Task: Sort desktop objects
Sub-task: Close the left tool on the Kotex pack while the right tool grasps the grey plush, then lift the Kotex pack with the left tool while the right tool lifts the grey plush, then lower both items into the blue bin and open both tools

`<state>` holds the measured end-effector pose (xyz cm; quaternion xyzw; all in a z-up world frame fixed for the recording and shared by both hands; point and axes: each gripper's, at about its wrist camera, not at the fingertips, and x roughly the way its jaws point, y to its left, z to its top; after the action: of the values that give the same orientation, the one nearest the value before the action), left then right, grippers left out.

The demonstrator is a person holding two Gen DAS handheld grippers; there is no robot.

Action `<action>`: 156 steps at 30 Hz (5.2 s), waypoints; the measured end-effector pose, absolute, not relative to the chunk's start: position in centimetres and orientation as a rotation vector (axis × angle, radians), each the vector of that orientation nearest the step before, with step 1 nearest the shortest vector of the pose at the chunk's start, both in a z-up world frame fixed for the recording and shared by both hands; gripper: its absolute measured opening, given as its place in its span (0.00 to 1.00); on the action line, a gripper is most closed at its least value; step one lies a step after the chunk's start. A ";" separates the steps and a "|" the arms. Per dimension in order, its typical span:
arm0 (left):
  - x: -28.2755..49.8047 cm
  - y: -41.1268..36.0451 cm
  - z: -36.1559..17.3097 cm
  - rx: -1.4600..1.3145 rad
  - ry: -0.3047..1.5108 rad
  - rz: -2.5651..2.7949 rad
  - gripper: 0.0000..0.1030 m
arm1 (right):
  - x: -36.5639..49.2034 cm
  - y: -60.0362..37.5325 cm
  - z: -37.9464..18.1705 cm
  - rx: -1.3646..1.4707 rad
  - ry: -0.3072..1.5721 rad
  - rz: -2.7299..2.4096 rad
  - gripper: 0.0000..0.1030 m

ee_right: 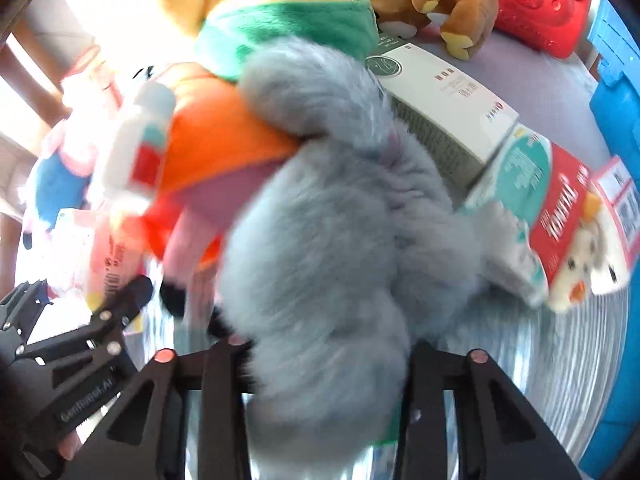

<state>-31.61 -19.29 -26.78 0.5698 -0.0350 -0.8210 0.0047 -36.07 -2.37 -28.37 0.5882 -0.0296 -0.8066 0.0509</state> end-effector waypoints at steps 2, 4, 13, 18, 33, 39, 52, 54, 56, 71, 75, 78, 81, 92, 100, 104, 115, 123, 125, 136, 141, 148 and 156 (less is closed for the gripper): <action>-30.1 -18.2 -28.0 1.813 -0.117 -2.571 0.76 | -34.9 -2.2 -28.2 1.799 -0.082 -2.451 0.30; -29.2 -17.3 -28.5 1.840 -0.127 -2.563 0.76 | -33.6 -1.7 -28.1 1.817 -0.067 -2.442 0.30; -27.9 -17.2 -27.7 1.821 -0.073 -2.549 0.76 | -31.8 1.7 -26.2 1.806 -0.090 -2.489 0.40; -30.1 -17.3 -26.0 1.753 -0.056 -2.575 0.76 | -34.5 1.1 -23.2 1.668 -0.101 -2.539 0.95; -35.0 -19.2 -27.6 1.767 -0.067 -2.564 0.76 | -41.5 -1.1 -28.9 1.789 -0.063 -2.497 0.47; -31.7 -18.6 -23.9 1.664 -0.064 -2.625 0.76 | -37.9 -1.3 -25.1 1.657 -0.070 -2.563 0.44; -26.3 -17.9 -14.4 1.328 -0.018 -2.766 0.76 | -30.1 -1.1 -13.8 1.287 -0.028 -2.633 0.44; -25.3 -17.7 -13.1 1.282 -0.001 -2.783 0.76 | -29.4 -0.9 -11.9 1.247 -0.014 -2.633 0.44; -24.1 -17.2 -12.0 1.244 -0.002 -2.803 0.76 | -28.1 -1.0 -10.7 1.215 -0.009 -2.653 0.44; -19.8 -14.0 -4.6 1.039 -0.005 -3.079 0.76 | -18.5 1.7 -0.5 0.985 0.003 -2.947 0.44; -18.7 -10.8 -2.2 0.959 -0.015 -3.157 0.76 | -15.8 4.5 2.7 0.876 -0.024 -3.032 0.44; -18.0 -7.1 -0.2 0.877 -0.030 -3.221 0.76 | -13.9 7.7 4.8 0.796 -0.027 -3.095 0.44; -17.4 -2.2 1.9 0.798 -0.032 -3.277 0.76 | -12.0 11.8 6.8 0.715 -0.030 -3.161 0.44; -15.0 20.3 4.9 0.840 -0.149 -3.435 0.76 | -5.8 33.1 9.7 0.651 -0.075 -3.340 0.44; -14.8 29.8 0.4 1.137 -0.359 -3.349 0.76 | -6.7 44.3 2.5 0.968 -0.239 -3.296 0.44; -14.8 31.2 -0.7 1.226 -0.385 -3.311 0.78 | -6.9 46.6 -0.4 1.064 -0.280 -3.251 0.46; -15.0 31.3 -1.0 1.295 -0.347 -3.270 0.79 | -6.2 47.3 -0.8 0.959 -0.297 -3.275 0.82; -14.9 31.5 -1.3 1.291 -0.354 -3.267 0.79 | -6.1 48.3 -0.4 0.906 -0.333 -3.307 0.99; -15.0 31.4 -1.4 1.295 -0.342 -3.263 0.79 | -6.1 48.2 -0.4 0.910 -0.333 -3.307 0.99; -14.3 30.5 -0.9 1.205 -0.299 -3.236 0.84 | -6.0 48.4 -0.2 0.903 -0.323 -3.312 0.99; -14.0 29.9 -0.3 1.089 -0.260 -3.239 0.92 | -6.1 48.4 -0.2 0.892 -0.314 -3.306 0.99; -14.0 30.2 -0.3 1.092 -0.303 -3.215 0.92 | -6.2 48.4 -0.1 0.892 -0.310 -3.303 0.99; -13.4 29.9 -0.1 1.095 -0.310 -3.236 0.92 | -6.3 48.3 -0.1 0.905 -0.305 -3.304 0.99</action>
<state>-13.42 29.88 -0.12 0.3160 -0.0895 -0.9335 -0.1437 -6.32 48.29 -0.13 0.2602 -0.0876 -0.9501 -0.1480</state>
